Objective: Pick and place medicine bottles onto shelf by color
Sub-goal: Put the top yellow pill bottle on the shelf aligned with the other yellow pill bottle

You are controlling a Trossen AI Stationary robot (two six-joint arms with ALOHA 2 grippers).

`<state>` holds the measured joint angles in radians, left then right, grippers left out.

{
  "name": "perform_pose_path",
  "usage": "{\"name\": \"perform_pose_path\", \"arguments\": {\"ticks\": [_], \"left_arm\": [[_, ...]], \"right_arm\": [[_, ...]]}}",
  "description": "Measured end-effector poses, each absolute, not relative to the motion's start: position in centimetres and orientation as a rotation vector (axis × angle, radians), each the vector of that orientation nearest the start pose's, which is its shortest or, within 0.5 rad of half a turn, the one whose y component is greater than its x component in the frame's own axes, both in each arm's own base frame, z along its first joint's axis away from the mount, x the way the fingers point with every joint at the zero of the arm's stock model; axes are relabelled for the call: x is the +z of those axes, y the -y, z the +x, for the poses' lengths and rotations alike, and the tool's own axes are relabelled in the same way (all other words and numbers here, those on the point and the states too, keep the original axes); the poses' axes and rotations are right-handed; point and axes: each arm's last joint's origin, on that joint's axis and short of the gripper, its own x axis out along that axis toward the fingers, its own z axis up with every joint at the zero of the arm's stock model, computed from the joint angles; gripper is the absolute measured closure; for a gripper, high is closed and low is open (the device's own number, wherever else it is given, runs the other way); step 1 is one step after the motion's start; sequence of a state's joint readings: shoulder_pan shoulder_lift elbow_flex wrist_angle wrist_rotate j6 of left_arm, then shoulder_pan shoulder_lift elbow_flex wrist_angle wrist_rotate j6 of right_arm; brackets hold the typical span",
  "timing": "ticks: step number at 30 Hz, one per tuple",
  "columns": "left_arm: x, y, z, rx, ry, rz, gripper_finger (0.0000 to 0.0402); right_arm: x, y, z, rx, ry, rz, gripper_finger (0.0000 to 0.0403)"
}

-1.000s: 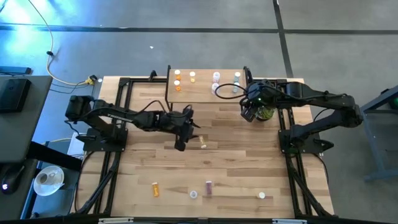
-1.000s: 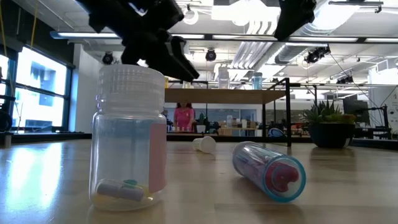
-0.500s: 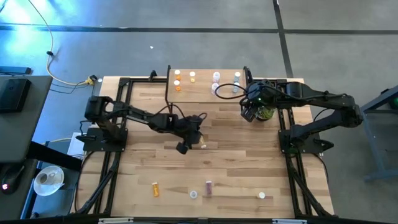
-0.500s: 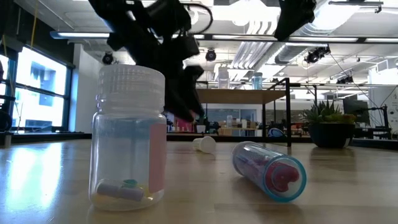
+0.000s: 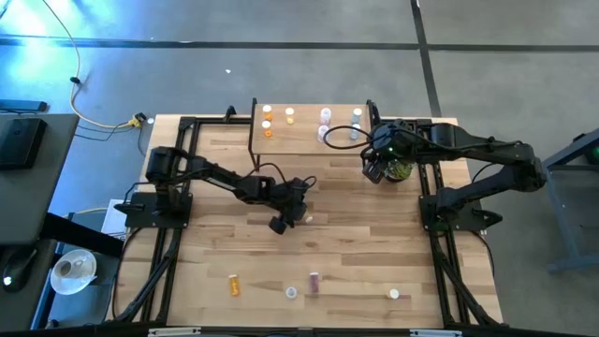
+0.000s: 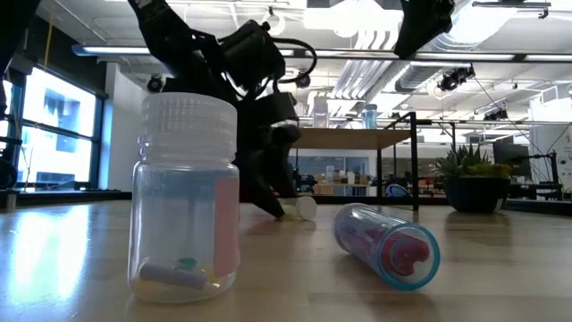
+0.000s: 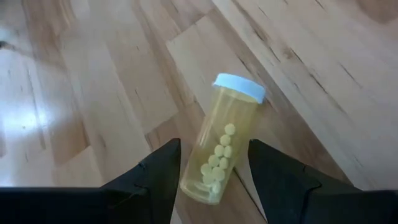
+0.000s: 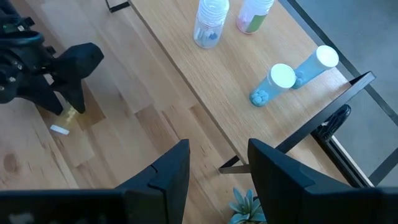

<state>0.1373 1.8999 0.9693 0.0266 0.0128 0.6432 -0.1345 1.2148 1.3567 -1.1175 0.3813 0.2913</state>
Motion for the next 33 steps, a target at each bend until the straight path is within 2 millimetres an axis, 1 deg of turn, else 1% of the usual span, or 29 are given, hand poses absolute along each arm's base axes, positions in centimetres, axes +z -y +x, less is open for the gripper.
{"name": "perform_pose_path", "arguments": {"ticks": [11, 14, 20, 23, 25, 28, 33], "left_arm": [[11.39, -5.11, 35.56, -0.134, -0.920, 0.413, 0.0227], [11.33, -5.10, 35.47, -0.124, -0.932, 0.386, 0.0246], [11.28, -5.02, 35.44, -0.110, -0.939, 0.350, 0.0309], [11.29, -5.03, 35.44, -0.100, -0.939, 0.334, 0.0328], [11.29, -5.04, 35.45, -0.088, -0.939, 0.317, 0.0330], [11.31, -5.03, 35.53, -0.070, -0.929, 0.292, 0.0323], [11.60, -4.88, 35.70, -0.056, -0.896, 0.278, 0.0316]], "right_arm": [[36.66, 3.94, 21.18, -0.617, -0.893, 0.164, 0.0249], [36.66, 3.94, 21.18, -0.617, -0.893, 0.165, 0.0249], [36.66, 3.93, 21.18, -0.615, -0.894, 0.165, 0.0249], [36.66, 3.93, 21.18, -0.615, -0.894, 0.165, 0.0249], [36.65, 3.92, 21.19, -0.607, -0.895, 0.170, 0.0249], [36.64, 3.86, 21.21, -0.589, -0.898, 0.180, 0.0249], [36.65, 3.65, 21.39, -0.511, -0.898, 0.226, 0.0249]]}}
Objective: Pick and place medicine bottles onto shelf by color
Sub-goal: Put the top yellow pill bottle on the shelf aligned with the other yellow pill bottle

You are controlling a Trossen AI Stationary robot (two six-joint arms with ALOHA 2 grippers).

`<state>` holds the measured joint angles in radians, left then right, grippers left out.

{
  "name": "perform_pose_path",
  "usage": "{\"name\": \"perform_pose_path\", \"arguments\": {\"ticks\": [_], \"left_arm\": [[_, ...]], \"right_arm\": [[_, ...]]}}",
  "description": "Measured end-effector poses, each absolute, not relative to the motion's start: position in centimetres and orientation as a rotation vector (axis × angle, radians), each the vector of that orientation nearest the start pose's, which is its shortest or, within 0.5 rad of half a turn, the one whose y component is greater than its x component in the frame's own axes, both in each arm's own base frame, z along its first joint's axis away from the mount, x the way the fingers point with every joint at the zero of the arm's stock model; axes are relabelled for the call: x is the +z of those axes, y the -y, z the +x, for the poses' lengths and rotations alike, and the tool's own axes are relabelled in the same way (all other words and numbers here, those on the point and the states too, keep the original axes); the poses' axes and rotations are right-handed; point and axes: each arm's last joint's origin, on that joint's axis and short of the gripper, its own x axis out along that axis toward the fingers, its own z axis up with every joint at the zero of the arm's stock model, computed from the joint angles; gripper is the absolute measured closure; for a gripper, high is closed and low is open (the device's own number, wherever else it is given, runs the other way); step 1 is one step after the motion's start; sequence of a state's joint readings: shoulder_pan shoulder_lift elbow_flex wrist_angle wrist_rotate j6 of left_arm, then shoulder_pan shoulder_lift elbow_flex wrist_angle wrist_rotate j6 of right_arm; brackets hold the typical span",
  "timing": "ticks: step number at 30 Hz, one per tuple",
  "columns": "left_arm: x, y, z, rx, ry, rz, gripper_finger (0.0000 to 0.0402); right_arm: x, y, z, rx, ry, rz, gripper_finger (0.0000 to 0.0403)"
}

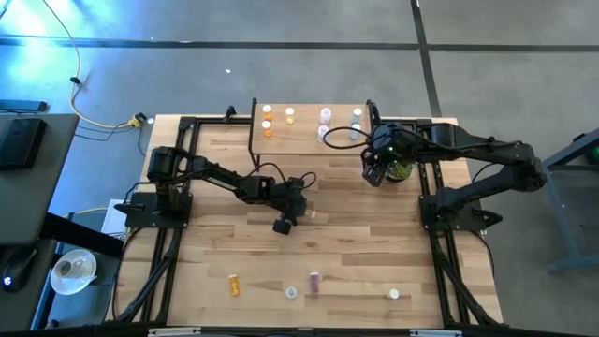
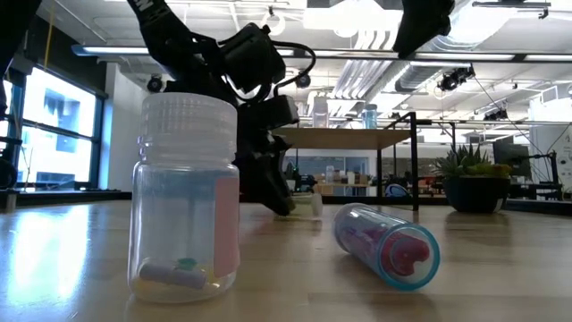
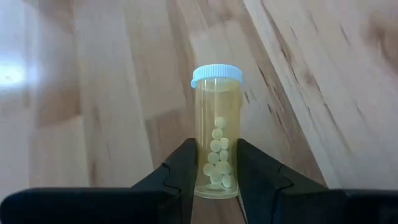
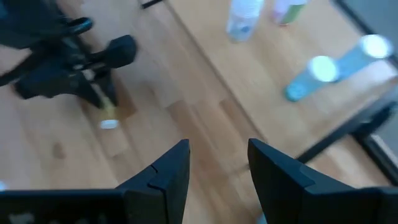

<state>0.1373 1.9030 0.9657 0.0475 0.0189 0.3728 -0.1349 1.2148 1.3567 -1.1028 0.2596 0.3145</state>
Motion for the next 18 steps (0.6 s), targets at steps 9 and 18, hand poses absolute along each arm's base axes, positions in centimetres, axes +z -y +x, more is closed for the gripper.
{"name": "perform_pose_path", "arguments": {"ticks": [9, 18], "left_arm": [[13.0, -4.6, 36.6, -0.141, -0.733, 0.212, 0.0315], [15.3, -4.2, 37.5, -0.232, -0.515, 0.092, 0.0314]], "right_arm": [[36.9, 3.2, 22.0, -0.325, -0.870, 0.277, 0.0249], [37.8, 2.9, 23.1, -0.106, -0.750, 0.214, 0.0249]]}}
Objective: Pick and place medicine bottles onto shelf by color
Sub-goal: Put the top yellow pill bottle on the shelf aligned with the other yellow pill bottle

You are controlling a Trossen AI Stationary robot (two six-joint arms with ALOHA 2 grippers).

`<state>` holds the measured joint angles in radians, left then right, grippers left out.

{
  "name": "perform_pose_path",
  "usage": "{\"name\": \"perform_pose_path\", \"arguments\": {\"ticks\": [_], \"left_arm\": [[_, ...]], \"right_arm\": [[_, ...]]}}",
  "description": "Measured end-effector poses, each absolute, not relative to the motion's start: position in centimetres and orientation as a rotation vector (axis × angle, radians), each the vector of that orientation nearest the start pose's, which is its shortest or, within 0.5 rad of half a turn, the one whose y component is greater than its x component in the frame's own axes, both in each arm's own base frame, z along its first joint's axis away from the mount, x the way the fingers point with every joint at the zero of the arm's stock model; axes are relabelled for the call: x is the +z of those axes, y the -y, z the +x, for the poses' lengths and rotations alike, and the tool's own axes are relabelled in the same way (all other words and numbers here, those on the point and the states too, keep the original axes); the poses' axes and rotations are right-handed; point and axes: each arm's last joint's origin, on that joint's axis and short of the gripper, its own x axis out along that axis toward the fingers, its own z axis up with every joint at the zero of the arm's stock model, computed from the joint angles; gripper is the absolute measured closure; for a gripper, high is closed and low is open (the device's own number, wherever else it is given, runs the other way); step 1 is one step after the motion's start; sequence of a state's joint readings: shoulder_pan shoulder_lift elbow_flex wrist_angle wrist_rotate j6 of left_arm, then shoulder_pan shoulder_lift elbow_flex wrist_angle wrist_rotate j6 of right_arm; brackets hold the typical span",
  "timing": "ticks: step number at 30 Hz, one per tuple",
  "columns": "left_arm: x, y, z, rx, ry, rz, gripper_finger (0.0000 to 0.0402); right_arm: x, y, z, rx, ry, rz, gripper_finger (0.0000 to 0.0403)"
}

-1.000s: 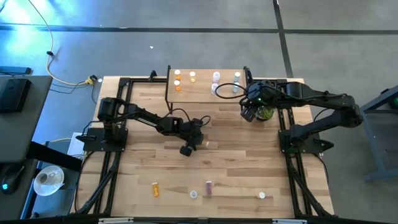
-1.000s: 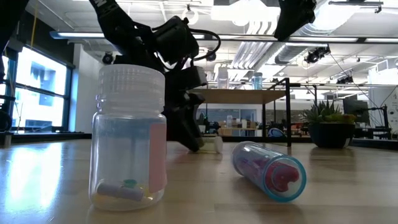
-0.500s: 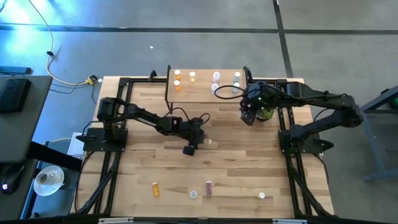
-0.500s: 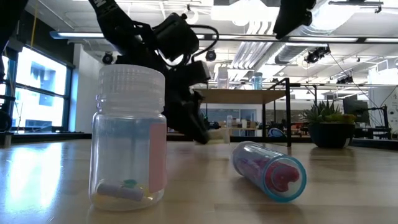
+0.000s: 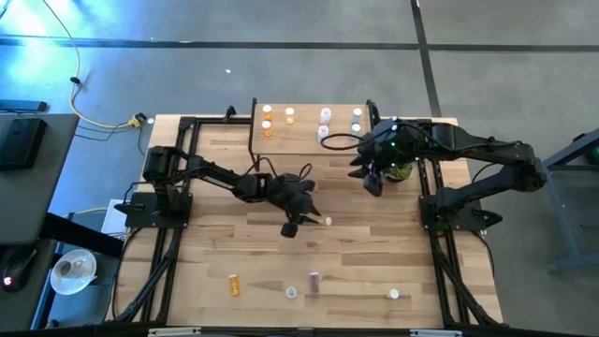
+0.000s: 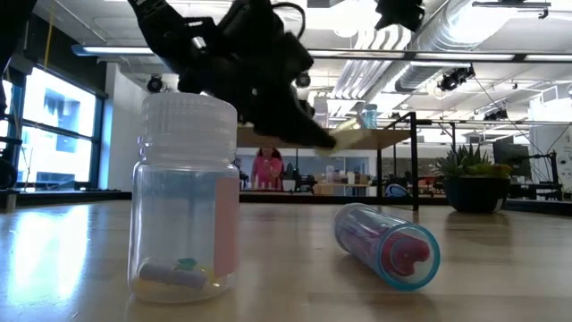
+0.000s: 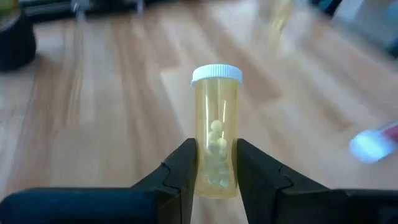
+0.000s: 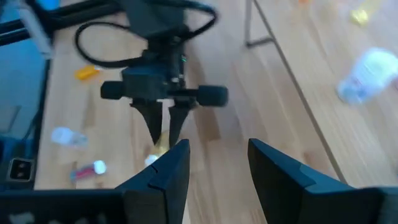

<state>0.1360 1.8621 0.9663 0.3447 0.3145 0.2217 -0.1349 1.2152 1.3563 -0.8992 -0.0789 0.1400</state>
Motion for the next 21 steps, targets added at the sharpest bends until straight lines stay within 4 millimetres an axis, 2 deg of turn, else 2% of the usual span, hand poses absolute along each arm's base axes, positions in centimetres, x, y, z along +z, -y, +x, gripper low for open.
{"name": "perform_pose_path", "arguments": {"ticks": [3, 7, 14, 21], "left_arm": [[16.9, -3.9, 37.7, -0.281, -0.407, 0.060, 0.0314], [18.7, -3.7, 36.9, -0.280, -0.281, 0.039, 0.0314], [20.8, -4.3, 32.7, -0.186, -0.114, 0.031, 0.0314], [21.0, -4.5, 28.5, -0.055, 0.029, 0.033, 0.0314]], "right_arm": [[38.1, 2.9, 23.3, -0.068, -0.715, 0.171, 0.0249], [38.4, 2.9, 23.5, -0.034, -0.676, 0.130, 0.0249], [39.3, 2.8, 24.2, 0.042, -0.562, 0.074, 0.0249], [40.3, 2.3, 25.5, 0.135, -0.412, -0.018, 0.0249]]}}
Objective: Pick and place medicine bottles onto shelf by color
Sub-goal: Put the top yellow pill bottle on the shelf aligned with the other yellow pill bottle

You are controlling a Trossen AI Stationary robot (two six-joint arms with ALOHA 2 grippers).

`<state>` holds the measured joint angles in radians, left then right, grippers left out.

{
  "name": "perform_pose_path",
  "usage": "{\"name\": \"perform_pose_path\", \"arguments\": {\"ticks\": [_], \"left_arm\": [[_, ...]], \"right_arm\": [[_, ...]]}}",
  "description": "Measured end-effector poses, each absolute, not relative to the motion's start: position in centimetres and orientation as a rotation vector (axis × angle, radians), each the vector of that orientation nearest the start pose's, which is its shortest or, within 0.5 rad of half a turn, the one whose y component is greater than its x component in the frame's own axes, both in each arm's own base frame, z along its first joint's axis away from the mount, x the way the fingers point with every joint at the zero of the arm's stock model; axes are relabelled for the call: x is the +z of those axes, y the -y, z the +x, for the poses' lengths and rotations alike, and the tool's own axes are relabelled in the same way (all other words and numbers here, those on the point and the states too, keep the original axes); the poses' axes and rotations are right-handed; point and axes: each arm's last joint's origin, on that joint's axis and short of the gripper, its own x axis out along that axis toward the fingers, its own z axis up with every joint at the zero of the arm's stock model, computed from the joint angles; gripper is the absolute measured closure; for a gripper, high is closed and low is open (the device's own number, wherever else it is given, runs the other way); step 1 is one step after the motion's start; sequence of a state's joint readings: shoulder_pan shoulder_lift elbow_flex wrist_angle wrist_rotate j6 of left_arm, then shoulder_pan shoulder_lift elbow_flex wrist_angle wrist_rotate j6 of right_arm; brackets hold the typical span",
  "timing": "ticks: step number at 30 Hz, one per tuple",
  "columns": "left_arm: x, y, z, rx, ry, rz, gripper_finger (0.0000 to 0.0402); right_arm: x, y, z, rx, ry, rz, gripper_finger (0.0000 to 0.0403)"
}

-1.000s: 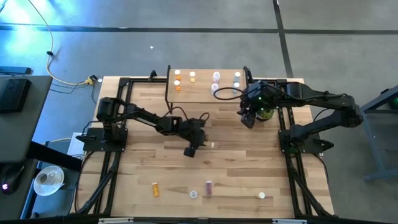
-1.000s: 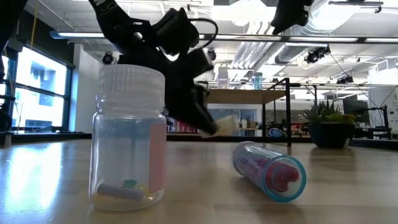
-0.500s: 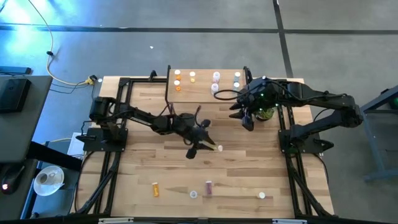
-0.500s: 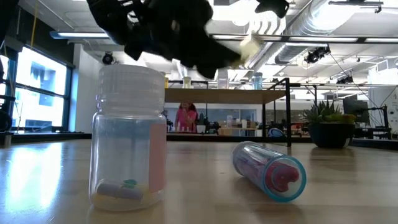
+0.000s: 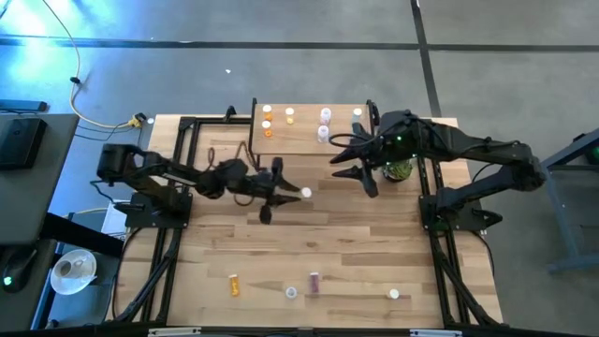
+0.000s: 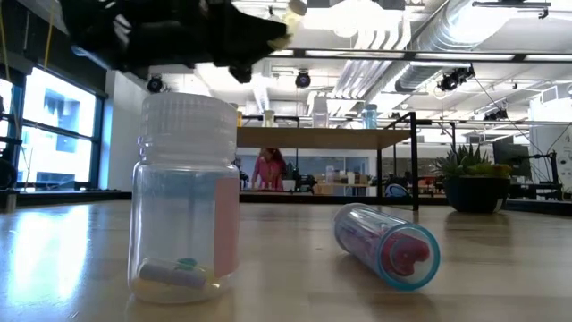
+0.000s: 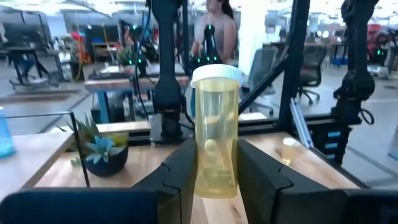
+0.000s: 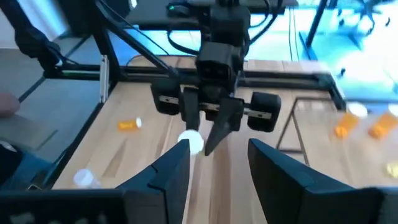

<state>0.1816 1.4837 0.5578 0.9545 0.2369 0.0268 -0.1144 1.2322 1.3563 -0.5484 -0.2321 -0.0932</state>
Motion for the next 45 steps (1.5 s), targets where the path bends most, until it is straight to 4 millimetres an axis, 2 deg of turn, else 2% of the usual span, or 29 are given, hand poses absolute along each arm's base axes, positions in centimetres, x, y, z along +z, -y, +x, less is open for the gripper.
{"name": "perform_pose_path", "arguments": {"ticks": [6, 13, 21, 31, 39, 41, 45], "left_arm": [[20.4, -4.3, 25.6, 0.043, 0.117, 0.030, 0.0314], [19.7, -4.2, 23.6, 0.123, 0.213, 0.039, 0.0314], [19.4, -4.4, 23.4, 0.215, 0.194, 0.060, 0.0314], [19.3, -4.4, 23.4, 0.226, 0.189, 0.062, 0.0314], [19.3, -4.4, 23.4, 0.226, 0.188, 0.070, 0.0314], [19.3, -4.4, 23.4, 0.226, 0.188, 0.070, 0.0314], [19.3, -4.5, 23.4, 0.226, 0.184, 0.070, 0.0314]], "right_arm": [[40.1, 2.0, 27.7, 0.155, -0.334, -0.062, 0.0249], [38.2, 2.4, 30.6, 0.149, -0.351, -0.101, 0.0249], [36.3, 2.9, 33.6, 0.089, -0.335, -0.150, 0.0249], [36.0, 2.8, 34.0, 0.066, -0.334, -0.172, 0.0246], [35.9, 2.8, 34.4, 0.067, -0.321, -0.174, 0.0192], [35.9, 2.8, 34.8, 0.074, -0.293, -0.175, 0.0186], [34.5, 2.9, 36.2, 0.079, -0.311, -0.173, 0.0186]]}}
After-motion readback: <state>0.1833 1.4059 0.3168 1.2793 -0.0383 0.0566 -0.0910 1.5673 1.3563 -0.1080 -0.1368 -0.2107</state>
